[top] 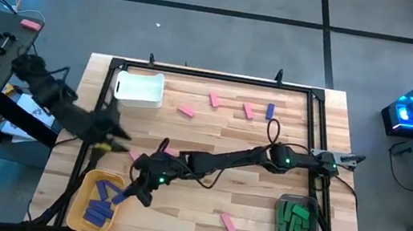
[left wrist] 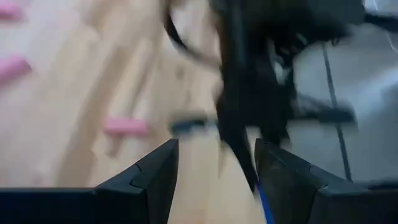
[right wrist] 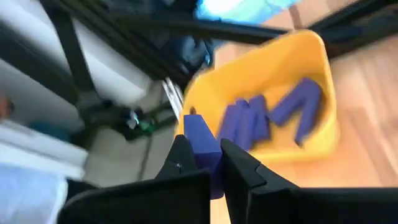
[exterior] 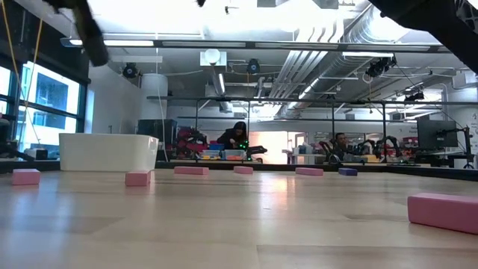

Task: Sort blocks
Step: Put the purple block into the yellow bin

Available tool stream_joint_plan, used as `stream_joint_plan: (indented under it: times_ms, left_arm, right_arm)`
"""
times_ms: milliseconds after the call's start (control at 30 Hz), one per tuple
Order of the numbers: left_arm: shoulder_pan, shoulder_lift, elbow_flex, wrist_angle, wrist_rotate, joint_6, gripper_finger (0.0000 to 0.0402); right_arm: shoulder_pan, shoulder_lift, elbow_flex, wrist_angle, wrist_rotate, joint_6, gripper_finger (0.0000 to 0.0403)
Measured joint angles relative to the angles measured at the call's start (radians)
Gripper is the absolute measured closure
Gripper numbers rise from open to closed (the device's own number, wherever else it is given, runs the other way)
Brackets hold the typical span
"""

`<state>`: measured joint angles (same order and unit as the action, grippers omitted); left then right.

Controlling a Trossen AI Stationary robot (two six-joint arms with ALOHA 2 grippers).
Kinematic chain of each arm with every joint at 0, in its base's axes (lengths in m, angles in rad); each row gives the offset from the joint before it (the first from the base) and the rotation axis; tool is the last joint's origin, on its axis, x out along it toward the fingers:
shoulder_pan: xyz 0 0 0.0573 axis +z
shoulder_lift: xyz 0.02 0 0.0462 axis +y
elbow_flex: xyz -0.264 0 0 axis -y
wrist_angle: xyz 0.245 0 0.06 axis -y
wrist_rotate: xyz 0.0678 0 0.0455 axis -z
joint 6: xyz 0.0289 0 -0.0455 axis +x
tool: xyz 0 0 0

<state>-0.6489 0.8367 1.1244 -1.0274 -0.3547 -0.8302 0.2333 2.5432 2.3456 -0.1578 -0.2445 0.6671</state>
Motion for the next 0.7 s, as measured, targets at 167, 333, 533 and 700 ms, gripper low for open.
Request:
stream_joint_plan:
  times_ms: [167, 333, 533, 700]
  left_arm:
    - [-0.273, 0.023, 0.0, -0.033, -0.152, -0.184, 0.0204]
    - [-0.448, 0.085, 0.0, -0.034, -0.254, -0.298, 0.0204]
    - [-0.458, 0.209, 0.0, -0.016, -0.231, -0.262, 0.0204]
    - [-0.391, 0.277, 0.0, -0.007, -0.198, -0.3, 0.0204]
  right_arm:
    - [-0.023, -0.084, -0.004, -0.17, -0.009, -0.092, 0.0403]
    - [-0.042, -0.151, -0.002, -0.212, -0.001, -0.126, 0.0403]
    - [-0.039, -0.159, -0.003, -0.213, 0.019, -0.122, 0.0403]
    - [-0.035, -0.162, -0.003, -0.212, 0.031, -0.121, 0.0403]
